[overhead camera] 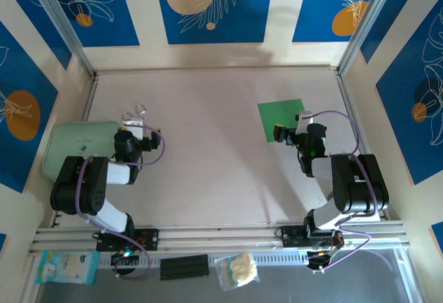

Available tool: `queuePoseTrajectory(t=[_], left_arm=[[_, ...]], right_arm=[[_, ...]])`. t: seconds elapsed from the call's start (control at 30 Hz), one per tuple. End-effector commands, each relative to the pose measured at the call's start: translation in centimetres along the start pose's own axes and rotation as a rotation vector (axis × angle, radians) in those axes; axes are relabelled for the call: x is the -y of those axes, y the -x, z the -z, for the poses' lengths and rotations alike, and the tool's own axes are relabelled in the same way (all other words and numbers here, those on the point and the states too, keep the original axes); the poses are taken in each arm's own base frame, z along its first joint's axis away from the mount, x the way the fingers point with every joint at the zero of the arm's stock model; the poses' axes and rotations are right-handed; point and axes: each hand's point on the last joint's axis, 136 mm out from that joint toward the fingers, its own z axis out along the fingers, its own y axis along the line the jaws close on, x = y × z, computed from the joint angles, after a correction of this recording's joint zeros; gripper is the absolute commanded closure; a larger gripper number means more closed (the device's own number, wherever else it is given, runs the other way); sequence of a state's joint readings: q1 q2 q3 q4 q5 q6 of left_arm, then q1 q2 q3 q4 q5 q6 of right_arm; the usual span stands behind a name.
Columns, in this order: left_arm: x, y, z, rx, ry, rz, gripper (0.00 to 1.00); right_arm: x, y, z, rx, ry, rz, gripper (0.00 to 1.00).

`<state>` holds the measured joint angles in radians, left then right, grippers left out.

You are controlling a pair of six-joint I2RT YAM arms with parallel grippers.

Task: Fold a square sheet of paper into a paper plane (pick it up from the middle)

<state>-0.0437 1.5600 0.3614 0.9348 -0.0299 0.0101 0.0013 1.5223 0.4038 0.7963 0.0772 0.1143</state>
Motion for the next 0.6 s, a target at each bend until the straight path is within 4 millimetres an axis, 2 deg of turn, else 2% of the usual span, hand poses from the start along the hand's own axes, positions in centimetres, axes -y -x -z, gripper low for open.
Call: queuePoseTrajectory(t=[0.0, 0.57], left_arm=[[0.18, 0.59, -0.20, 0.017, -0.002, -0.023, 0.01], [0.19, 0.58, -0.23, 0.015, -0.002, -0.023, 0.01]], right_arm=[[-0.09, 0.85, -0.19, 0.017, 0.012, 0.016, 0.01], [-0.07, 0.85, -0.20, 0.017, 0.014, 0.013, 0.01]])
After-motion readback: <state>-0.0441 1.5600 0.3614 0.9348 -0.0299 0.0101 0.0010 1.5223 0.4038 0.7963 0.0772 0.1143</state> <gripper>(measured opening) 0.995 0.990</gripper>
